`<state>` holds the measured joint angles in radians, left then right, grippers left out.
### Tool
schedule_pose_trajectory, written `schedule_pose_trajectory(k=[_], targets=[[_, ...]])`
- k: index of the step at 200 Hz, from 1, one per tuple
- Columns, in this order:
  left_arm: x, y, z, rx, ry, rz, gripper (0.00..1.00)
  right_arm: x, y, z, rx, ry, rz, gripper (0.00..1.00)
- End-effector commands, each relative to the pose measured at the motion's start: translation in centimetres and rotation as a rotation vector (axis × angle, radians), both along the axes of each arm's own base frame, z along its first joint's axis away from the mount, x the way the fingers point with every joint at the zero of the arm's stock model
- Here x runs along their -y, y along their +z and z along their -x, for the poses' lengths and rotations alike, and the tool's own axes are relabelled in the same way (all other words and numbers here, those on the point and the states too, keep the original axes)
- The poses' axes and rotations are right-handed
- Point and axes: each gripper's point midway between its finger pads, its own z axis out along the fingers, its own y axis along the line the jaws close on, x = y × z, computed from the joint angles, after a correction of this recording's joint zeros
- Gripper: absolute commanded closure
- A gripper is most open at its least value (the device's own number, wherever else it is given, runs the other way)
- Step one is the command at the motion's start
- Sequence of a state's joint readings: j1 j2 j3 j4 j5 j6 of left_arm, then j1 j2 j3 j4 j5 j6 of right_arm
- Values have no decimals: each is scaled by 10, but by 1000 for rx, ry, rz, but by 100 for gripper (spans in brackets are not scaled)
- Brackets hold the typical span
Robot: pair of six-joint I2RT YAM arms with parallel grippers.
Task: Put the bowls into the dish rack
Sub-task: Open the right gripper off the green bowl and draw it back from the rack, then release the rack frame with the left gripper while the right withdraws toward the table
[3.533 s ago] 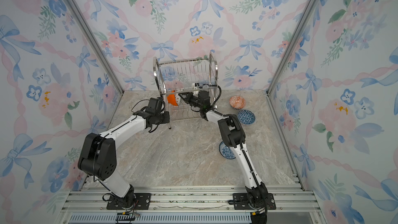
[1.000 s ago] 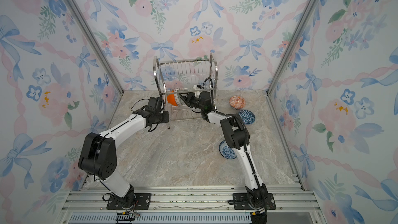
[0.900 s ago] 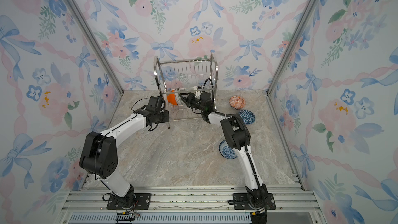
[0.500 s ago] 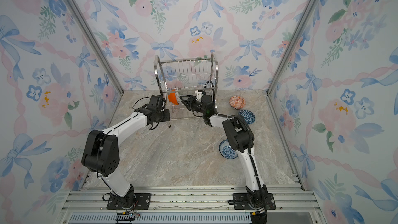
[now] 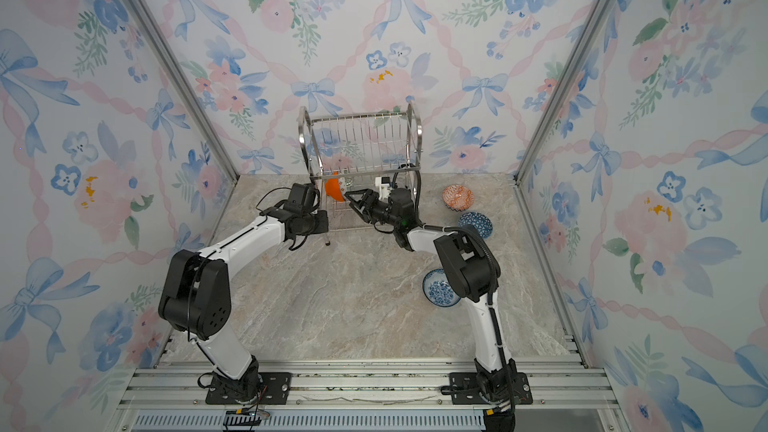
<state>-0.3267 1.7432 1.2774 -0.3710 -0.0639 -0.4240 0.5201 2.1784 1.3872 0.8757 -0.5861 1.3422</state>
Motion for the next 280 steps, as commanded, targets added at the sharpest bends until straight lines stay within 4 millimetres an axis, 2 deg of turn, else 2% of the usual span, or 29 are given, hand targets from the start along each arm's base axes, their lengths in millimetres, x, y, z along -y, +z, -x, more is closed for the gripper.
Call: schedule_pose_trajectory(k=[1, 22, 46, 77, 83, 108, 126, 143, 158, 169, 179, 183, 227, 255, 280], targets=[[-2, -55, 45, -275, 41, 44, 100, 3, 46, 16, 123, 21, -40, 33], [-2, -56, 44, -274, 43, 41, 100, 4, 43, 26, 113, 38, -22, 28], [-2, -56, 44, -273, 35, 36, 100, 7, 38, 38, 105, 52, 4, 18], [-1, -55, 45, -268, 15, 23, 100, 13, 29, 53, 96, 66, 52, 0], [-2, -56, 46, -268, 12, 18, 100, 15, 28, 56, 97, 65, 66, 3], [-3, -54, 45, -257, 0, 2, 100, 22, 24, 71, 115, 81, 161, 3], [-3, -51, 44, -249, -5, -3, 98, 31, 17, 82, 148, 90, 296, 3], [-3, -49, 44, -244, -12, -5, 90, 43, 8, 92, 170, 86, 435, 3], [-2, -47, 42, -235, -18, -8, 79, 56, -2, 98, 162, 68, 525, 3], [-3, -45, 42, -231, -20, -10, 77, 63, -7, 103, 162, 58, 574, 3], [-3, -44, 42, -227, -19, -10, 74, 70, -22, 106, 137, 55, 630, 3], [-3, -43, 42, -226, -19, -9, 71, 73, -14, 110, 153, 46, 633, 3], [-5, -38, 42, -213, -10, -12, 59, 94, -31, 124, 134, 12, 770, 3], [-7, -34, 45, -202, -8, -11, 54, 103, -31, 130, 140, -23, 812, 3], [-10, -29, 49, -188, -2, -19, 45, 114, -33, 134, 119, -67, 852, 3]])
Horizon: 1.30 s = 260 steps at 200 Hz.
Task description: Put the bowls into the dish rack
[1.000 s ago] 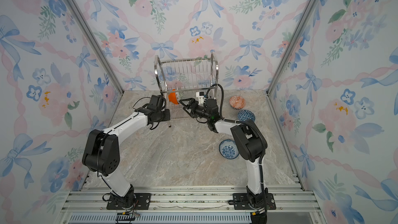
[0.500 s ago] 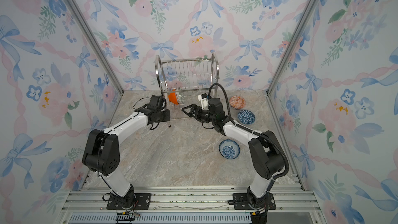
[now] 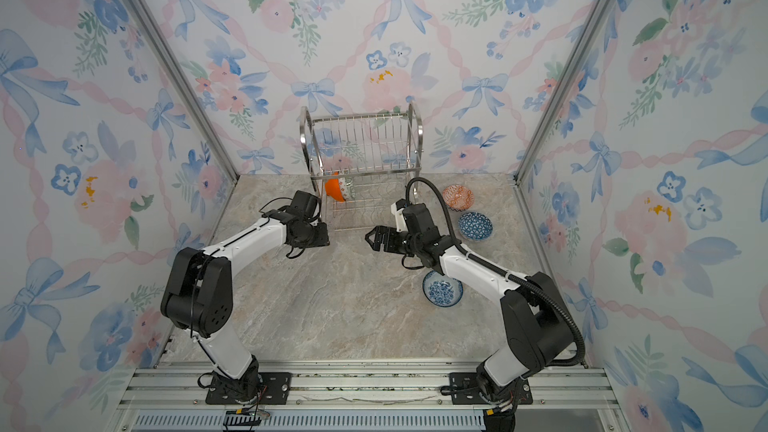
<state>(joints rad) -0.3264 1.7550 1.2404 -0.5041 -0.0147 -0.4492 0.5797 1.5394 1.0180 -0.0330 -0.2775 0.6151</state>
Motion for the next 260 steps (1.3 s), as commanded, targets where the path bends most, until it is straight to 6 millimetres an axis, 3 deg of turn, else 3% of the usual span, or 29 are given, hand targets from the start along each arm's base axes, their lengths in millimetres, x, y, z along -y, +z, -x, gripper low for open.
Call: schedule_pose_trajectory(k=[1, 31, 63, 90, 123, 162, 205, 229, 260], targets=[[-6, 8, 11, 2, 3, -13, 44, 17, 1, 6, 21, -53, 78, 3], [-12, 17, 19, 24, 15, -20, 32, 27, 0, 11, 13, -90, 100, 3], [-22, 30, 27, 62, 23, -39, 21, 28, 15, 16, 83, -99, 137, 3], [-39, 51, 32, 117, 54, -49, 2, 23, 26, 21, 135, -86, 201, 3], [-80, 58, 39, 122, 153, -49, 2, 3, 33, 25, 177, -4, 234, 3], [-153, 49, 58, 56, 334, -108, 2, -31, 42, 25, 221, 116, 263, 3], [-219, 35, 87, -4, 506, -139, 2, -76, 77, 19, 315, 186, 103, 3], [-243, 28, 92, -39, 524, -200, 3, -95, 88, 14, 312, 223, 47, 3], [-250, 23, 85, -62, 517, -227, 9, -103, 91, 13, 313, 239, 26, 3]])
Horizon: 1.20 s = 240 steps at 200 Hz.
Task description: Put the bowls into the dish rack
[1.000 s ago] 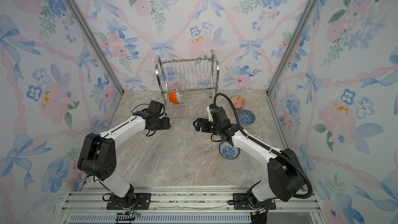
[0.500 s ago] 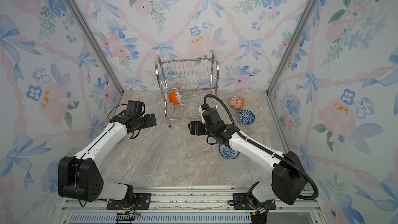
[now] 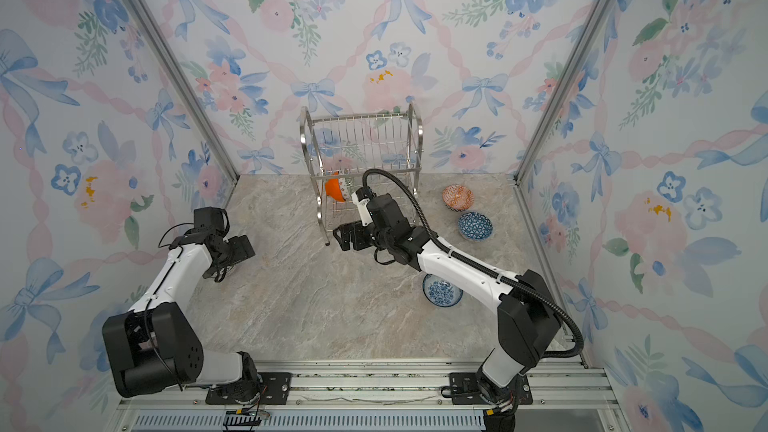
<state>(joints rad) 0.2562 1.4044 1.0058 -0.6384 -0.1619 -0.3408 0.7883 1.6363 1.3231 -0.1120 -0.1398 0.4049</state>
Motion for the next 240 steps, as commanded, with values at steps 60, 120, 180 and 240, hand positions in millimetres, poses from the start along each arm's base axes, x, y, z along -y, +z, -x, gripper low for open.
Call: schedule_pose_trajectory(k=[60, 120, 180, 240], targets=[[-11, -30, -21, -128, -36, -13, 31, -11, 10, 7, 1, 41, -66, 3], [-11, -53, -28, -190, -49, 10, 54, -7, 5, 5, 5, 28, -48, 3], [-3, -60, -27, -203, -70, 32, 83, -4, 4, 0, -3, 21, -52, 3], [6, -52, -32, -179, -102, 40, 100, 6, 5, -4, -1, -4, -58, 3]])
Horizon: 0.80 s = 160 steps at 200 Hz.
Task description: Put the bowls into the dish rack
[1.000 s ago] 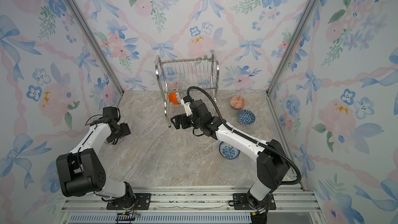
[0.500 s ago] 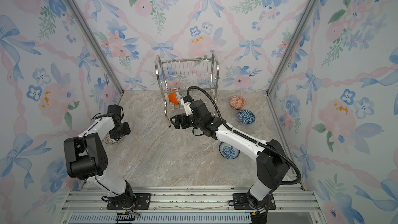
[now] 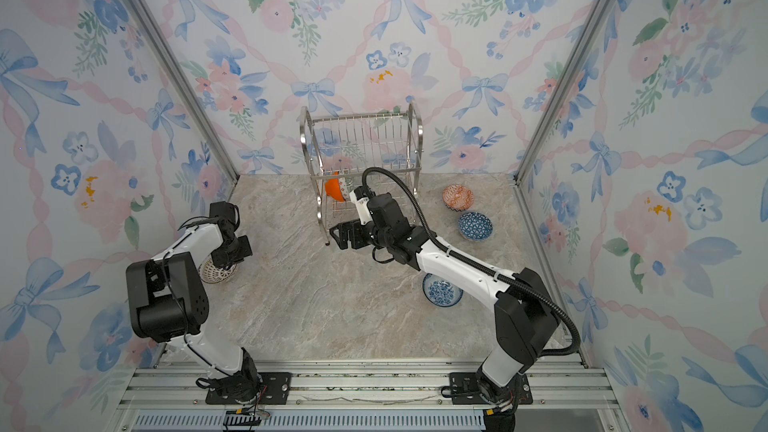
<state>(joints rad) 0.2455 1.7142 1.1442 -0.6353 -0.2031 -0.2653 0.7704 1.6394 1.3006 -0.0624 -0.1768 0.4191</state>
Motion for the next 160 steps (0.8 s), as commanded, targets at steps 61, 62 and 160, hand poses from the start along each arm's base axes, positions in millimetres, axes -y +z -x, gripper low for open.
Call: schedule_pose_trajectory(k=[61, 62, 160], targets=[[76, 22, -2, 26, -171, 75, 100, 26, 5, -7, 1, -75, -7, 3], [77, 22, -2, 26, -174, 75, 100, 26, 4, -8, 0, -76, -8, 3], [233, 20, 25, 25, -401, 156, 100, 87, -7, -37, -41, -249, -3, 3]])
